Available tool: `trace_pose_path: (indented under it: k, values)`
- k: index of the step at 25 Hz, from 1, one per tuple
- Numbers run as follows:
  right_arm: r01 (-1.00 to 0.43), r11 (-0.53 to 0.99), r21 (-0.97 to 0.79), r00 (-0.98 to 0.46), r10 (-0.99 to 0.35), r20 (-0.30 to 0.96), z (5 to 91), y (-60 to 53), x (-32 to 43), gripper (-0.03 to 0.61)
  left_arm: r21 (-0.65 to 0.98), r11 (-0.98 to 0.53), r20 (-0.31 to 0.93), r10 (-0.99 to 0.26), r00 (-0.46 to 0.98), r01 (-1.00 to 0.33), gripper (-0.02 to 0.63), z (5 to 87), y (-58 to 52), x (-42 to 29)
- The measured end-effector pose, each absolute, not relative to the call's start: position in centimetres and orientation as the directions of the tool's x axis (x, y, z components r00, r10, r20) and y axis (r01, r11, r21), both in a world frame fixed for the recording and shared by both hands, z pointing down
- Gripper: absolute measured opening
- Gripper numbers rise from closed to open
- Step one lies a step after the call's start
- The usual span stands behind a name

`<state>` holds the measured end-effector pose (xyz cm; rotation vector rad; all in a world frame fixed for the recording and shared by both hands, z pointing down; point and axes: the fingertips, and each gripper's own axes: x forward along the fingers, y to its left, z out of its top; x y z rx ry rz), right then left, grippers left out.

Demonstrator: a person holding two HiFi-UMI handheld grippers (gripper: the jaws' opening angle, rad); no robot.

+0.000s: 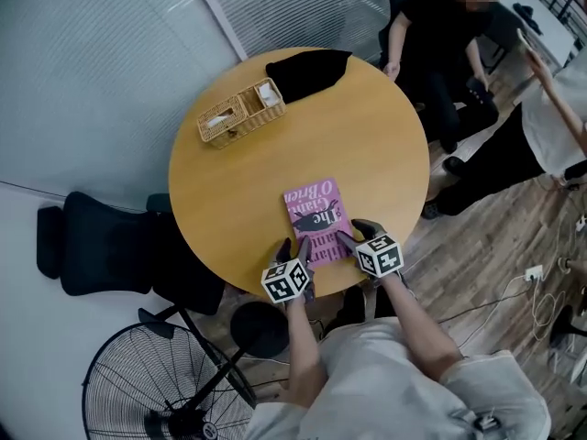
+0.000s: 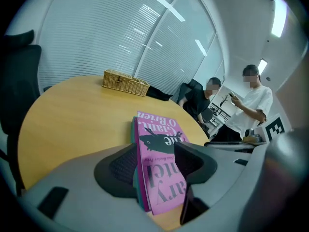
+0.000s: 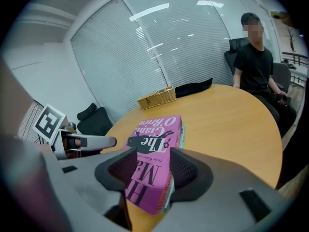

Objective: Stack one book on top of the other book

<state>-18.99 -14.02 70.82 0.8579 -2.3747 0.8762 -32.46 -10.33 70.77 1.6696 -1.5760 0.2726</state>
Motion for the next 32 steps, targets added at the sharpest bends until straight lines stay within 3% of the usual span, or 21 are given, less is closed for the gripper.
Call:
trace_pose_path:
  k: [16, 32]
  values:
    - [-0.634, 0.69, -0.348, -0.738, -0.408, 0.537, 65.5, -6.7, -13.6, 0.215, 0.334, 0.031, 0.538, -0.827, 0.163, -0.942, 0.256, 64.3, -3.4, -25.1]
    - [-0.599, 0.724, -0.343, -0.778, -0.424, 0.463, 62.7, 0.0, -8.6, 0.21, 0.245, 0.04, 0.519, -0.85, 0.096, -0.969, 0.255, 61.9, 4.0, -19.9]
